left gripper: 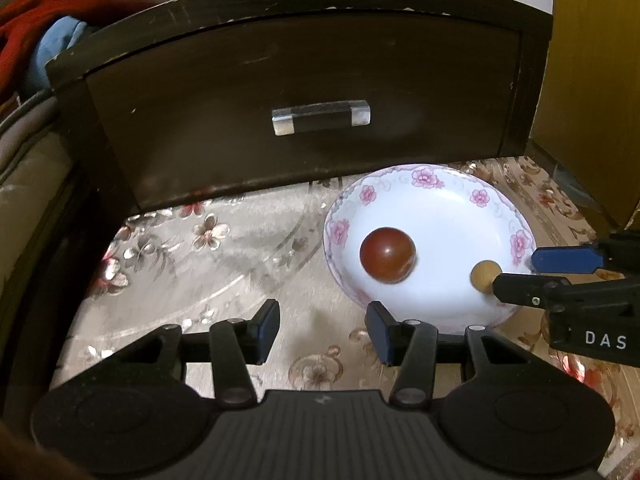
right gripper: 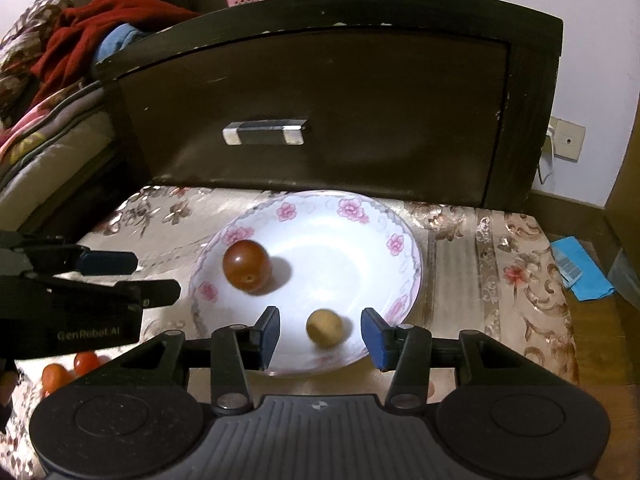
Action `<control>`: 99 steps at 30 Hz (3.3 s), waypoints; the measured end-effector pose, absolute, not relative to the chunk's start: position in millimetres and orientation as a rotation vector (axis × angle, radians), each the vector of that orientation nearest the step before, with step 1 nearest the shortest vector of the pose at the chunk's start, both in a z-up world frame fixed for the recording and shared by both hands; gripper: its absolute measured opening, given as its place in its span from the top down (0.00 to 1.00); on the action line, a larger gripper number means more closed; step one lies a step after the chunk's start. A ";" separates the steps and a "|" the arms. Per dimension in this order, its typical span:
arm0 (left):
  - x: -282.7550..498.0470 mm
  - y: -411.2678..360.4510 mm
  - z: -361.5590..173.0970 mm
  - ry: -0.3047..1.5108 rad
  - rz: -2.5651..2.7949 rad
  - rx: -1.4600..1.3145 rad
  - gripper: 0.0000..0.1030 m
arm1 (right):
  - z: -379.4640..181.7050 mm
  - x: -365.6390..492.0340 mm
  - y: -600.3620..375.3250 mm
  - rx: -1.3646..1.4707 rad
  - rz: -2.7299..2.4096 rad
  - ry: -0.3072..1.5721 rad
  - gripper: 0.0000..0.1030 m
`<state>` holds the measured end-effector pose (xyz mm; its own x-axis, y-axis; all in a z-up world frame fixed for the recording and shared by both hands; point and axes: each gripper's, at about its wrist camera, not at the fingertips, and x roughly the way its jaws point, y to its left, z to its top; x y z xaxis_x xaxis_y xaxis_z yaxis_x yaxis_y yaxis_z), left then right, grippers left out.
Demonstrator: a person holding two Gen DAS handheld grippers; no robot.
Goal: Organize fruits
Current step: 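Grasp the orange with the left gripper while the right grasps a red tomato, then carry the orange and red tomato in both grippers to the white bowl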
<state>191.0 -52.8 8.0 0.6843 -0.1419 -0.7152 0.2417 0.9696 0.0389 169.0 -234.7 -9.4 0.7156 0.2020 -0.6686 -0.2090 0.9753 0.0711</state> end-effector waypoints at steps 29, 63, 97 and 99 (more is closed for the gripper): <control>102.0 26.8 12.9 0.889 -0.161 0.078 0.45 | -11.1 99.2 -169.7 -0.073 0.456 0.829 0.61; 98.8 69.9 3.6 0.953 -0.136 0.009 0.38 | -32.9 108.3 -70.2 -0.246 0.682 0.913 0.74; 97.8 12.5 -23.8 1.007 -0.341 0.103 0.60 | -20.7 77.6 -149.4 -0.166 0.522 0.997 0.76; 92.4 3.3 -23.5 1.009 -0.380 0.118 0.60 | -21.7 75.1 -152.5 -0.171 0.507 1.001 0.76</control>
